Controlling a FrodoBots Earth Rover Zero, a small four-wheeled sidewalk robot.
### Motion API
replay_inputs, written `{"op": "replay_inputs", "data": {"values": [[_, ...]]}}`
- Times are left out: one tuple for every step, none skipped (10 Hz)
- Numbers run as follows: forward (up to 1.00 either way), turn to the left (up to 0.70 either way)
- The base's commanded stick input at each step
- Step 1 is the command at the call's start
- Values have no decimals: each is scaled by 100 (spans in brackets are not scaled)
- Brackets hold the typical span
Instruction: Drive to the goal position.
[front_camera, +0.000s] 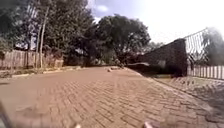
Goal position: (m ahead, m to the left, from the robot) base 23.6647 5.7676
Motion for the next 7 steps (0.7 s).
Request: {"op": "replay_inputs", "data": {"values": [[70, 0], [70, 0], [70, 0], [70, 0], [70, 0], [70, 0], [70, 0]]}}
